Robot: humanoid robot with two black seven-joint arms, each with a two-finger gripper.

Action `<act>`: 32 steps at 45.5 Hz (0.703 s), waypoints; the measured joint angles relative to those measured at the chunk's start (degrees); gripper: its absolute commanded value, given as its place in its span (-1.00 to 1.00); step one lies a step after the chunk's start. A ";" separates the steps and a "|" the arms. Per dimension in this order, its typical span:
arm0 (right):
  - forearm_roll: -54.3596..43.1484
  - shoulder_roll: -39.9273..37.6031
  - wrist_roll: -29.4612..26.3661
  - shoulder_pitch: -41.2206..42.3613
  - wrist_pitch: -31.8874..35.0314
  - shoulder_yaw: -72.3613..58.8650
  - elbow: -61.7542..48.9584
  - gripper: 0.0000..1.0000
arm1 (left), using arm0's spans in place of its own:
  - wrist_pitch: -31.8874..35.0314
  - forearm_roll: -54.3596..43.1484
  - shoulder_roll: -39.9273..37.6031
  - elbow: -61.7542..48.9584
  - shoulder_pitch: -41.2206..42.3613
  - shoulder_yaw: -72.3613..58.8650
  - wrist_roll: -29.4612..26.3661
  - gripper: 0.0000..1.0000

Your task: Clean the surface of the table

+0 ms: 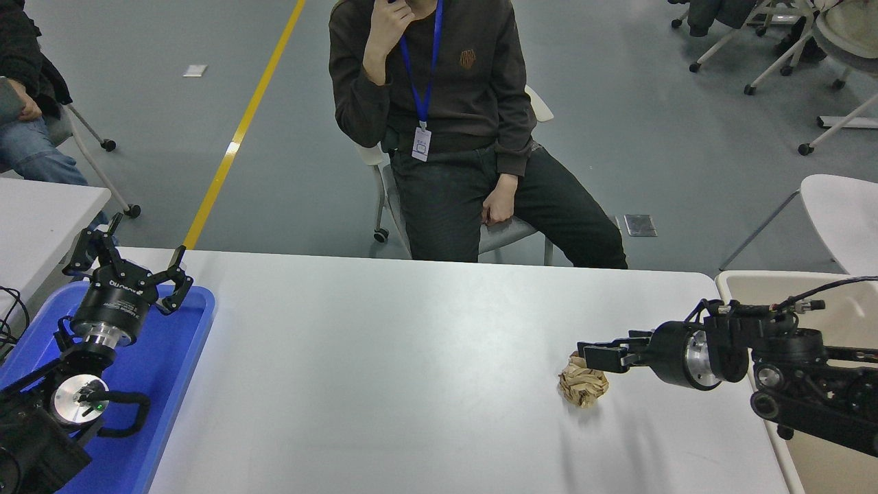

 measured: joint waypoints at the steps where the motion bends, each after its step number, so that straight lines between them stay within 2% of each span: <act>1: -0.08 0.18 -0.22 0.01 -0.01 -0.02 0.00 1.00 | 0.00 0.00 0.00 0.00 0.00 0.00 0.00 1.00; 18: -1.15 3.74 -4.25 -0.25 -0.10 -0.36 -1.64 1.00 | 0.00 0.00 0.00 0.00 0.00 0.00 0.00 1.00; 32: -1.47 7.93 -5.44 -2.08 -1.82 -1.68 -6.24 1.00 | 0.00 0.00 0.00 0.00 0.00 0.00 0.00 1.00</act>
